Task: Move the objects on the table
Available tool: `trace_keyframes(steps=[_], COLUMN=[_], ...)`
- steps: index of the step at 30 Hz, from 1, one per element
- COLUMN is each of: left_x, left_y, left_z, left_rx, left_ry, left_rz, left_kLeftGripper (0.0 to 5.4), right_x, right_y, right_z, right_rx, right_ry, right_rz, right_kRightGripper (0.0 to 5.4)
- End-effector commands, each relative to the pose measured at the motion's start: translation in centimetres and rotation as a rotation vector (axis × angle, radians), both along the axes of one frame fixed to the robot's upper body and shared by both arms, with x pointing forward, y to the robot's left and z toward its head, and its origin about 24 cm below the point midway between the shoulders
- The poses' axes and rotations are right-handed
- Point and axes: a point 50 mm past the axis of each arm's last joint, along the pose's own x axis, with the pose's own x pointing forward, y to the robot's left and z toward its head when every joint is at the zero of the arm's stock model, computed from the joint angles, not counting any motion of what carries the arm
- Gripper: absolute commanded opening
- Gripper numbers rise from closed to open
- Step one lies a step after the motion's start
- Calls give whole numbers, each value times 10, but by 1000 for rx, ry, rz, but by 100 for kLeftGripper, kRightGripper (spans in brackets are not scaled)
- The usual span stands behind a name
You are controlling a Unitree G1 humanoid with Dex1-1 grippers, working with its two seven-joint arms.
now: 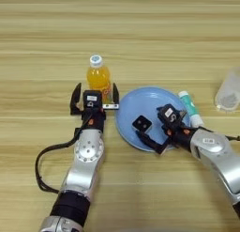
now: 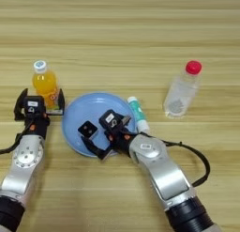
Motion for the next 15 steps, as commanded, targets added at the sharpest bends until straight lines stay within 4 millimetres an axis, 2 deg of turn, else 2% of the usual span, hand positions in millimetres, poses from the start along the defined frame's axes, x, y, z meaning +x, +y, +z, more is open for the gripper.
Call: trace_keyframes(steps=[1, 6, 15], left_x=[-2, -2, -2], left_y=[-13, -13, -13], left_z=[0, 0, 0], left_rx=[-38, -39, -39], left_ry=[11, 11, 11], left_rz=[-5, -6, -6], left_kLeftGripper=[540, 540, 540], right_x=[7, 8, 3], right_y=[-1, -2, 11], right_z=[2, 2, -4], right_rx=[-12, -9, -7], right_ry=[-13, -12, 25], right_rz=[-23, -31, 26], right_kRightGripper=[539, 539, 539])
